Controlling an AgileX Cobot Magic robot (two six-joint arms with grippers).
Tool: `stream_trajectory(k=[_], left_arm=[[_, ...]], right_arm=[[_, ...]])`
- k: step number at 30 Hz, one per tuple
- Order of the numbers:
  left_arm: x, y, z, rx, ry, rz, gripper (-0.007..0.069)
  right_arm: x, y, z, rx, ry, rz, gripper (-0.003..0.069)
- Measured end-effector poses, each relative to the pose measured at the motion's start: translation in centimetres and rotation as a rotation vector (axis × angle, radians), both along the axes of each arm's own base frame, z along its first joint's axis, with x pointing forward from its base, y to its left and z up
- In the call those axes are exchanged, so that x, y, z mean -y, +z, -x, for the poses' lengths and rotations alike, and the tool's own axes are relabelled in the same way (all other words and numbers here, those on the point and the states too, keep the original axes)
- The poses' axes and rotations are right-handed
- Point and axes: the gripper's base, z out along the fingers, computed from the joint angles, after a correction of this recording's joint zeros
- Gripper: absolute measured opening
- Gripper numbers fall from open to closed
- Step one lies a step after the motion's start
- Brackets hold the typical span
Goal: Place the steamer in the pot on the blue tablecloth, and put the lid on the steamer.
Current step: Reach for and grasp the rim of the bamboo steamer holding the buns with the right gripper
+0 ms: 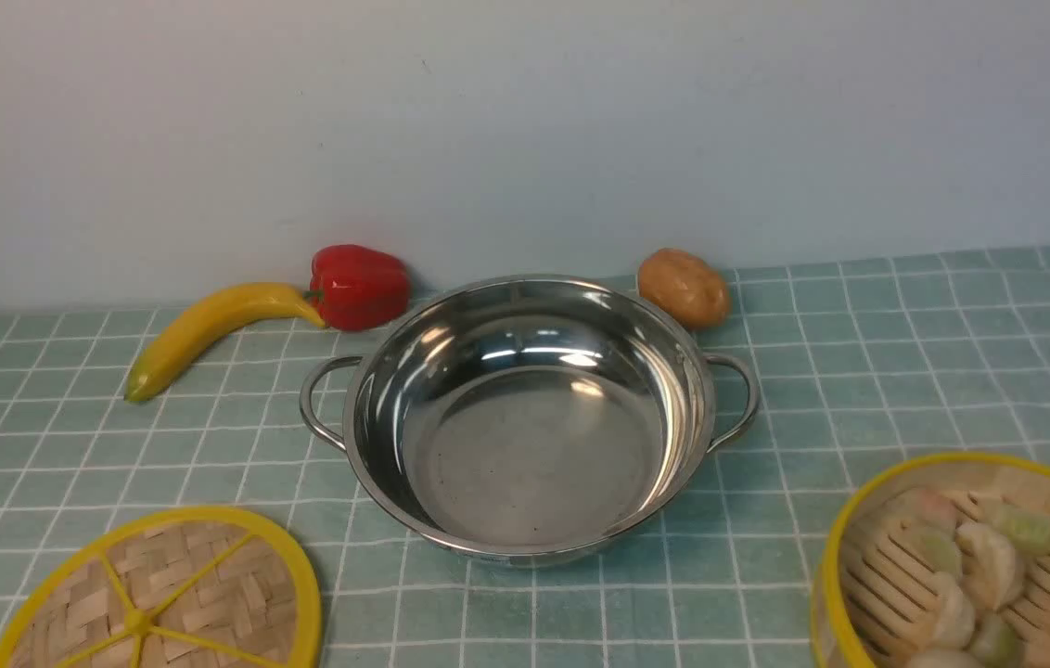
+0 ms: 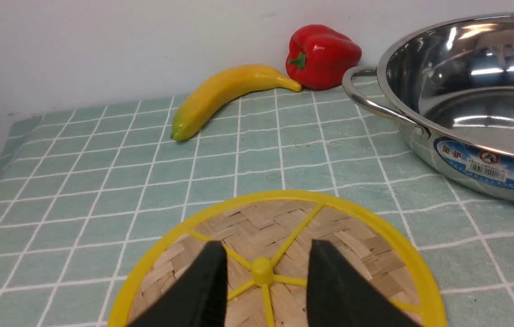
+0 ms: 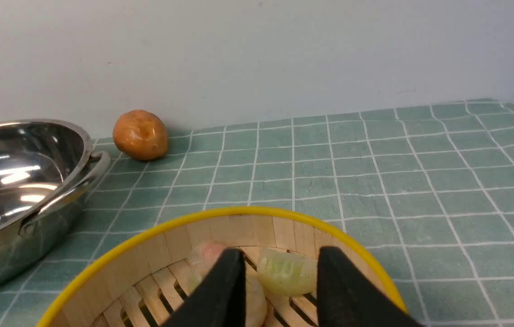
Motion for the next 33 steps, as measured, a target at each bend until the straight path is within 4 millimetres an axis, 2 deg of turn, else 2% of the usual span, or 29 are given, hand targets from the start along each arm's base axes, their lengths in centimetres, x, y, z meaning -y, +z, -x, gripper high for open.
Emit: stream_trajectory(k=[27, 30, 32, 33], left_arm=[[0.0, 0.0, 0.0, 0.0, 0.0, 0.0, 0.0242], [0.0, 0.0, 0.0, 0.0, 0.0, 0.0, 0.0242], [0.0, 0.0, 0.0, 0.0, 0.0, 0.0, 0.0242], [0.0, 0.0, 0.0, 0.0, 0.0, 0.0, 0.0242]], right_arm=[[0.0, 0.1, 0.0, 0.011, 0.0, -0.001, 0.0243], [-0.1, 0.6, 0.0, 0.048, 0.002, -0.038, 0.0243], [-0.1, 2.3, 0.2, 0.085, 0.005, -0.053, 0.0243], [-0.1, 2.3, 0.2, 0.082, 0.005, -0.054, 0.0243]])
